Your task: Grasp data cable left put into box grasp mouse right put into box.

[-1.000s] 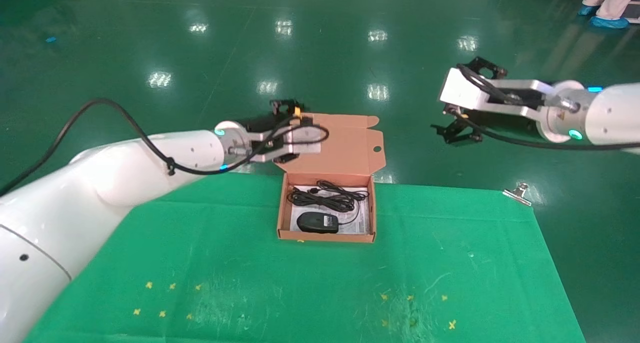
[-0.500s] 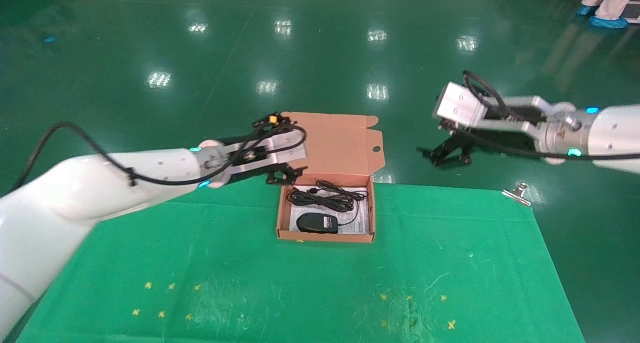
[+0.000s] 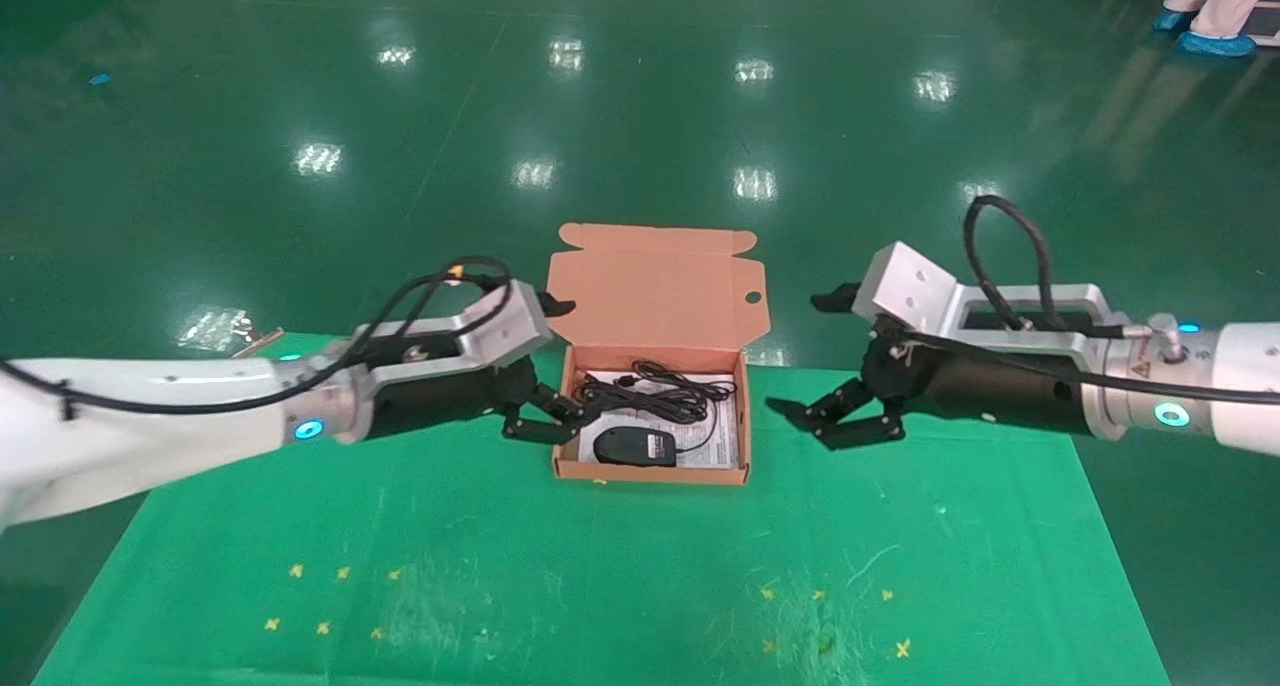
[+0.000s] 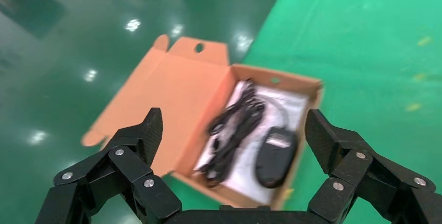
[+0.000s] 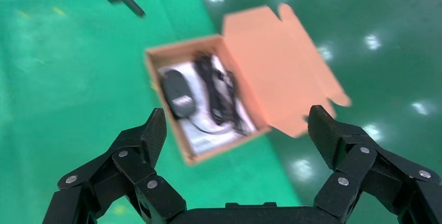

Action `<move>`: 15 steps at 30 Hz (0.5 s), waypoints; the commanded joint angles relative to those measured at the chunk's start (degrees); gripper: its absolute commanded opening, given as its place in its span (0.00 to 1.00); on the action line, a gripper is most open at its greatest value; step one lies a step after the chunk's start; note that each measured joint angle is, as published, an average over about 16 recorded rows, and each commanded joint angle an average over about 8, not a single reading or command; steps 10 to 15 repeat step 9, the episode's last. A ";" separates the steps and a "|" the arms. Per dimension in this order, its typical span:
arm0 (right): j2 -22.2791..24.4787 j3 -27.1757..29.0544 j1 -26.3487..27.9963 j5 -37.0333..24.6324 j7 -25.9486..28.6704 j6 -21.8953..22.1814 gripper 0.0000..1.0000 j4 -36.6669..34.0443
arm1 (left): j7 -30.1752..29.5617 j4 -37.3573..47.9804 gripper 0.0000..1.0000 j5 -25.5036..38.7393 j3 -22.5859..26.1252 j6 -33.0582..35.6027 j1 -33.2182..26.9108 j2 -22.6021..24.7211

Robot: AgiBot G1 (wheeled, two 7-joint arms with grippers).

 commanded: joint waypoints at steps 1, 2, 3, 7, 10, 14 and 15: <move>0.48 1.99 -1.64 2.24 -0.36 -1.94 1.00 0.51 | -0.80 -1.40 1.00 -2.34 -1.56 2.38 1.16 -1.63; 0.67 2.80 -2.31 3.15 -0.50 -2.73 1.00 0.71 | -1.13 -1.97 1.00 -3.28 -2.19 3.34 1.63 -2.28; 0.85 3.55 -2.92 3.99 -0.64 -3.45 1.00 0.90 | -1.43 -2.49 1.00 -4.16 -2.77 4.23 2.06 -2.89; 1.50 6.23 -5.13 7.00 -1.12 -6.06 1.00 1.59 | -2.51 -4.38 1.00 -7.30 -4.86 7.42 3.62 -5.08; 1.68 6.97 -5.74 7.85 -1.26 -6.79 1.00 1.78 | -2.81 -4.90 1.00 -8.18 -5.44 8.32 4.05 -5.69; 1.68 6.97 -5.74 7.85 -1.26 -6.79 1.00 1.78 | -2.81 -4.90 1.00 -8.18 -5.44 8.32 4.05 -5.69; 1.68 6.97 -5.74 7.85 -1.26 -6.79 1.00 1.78 | -2.81 -4.90 1.00 -8.18 -5.44 8.32 4.05 -5.69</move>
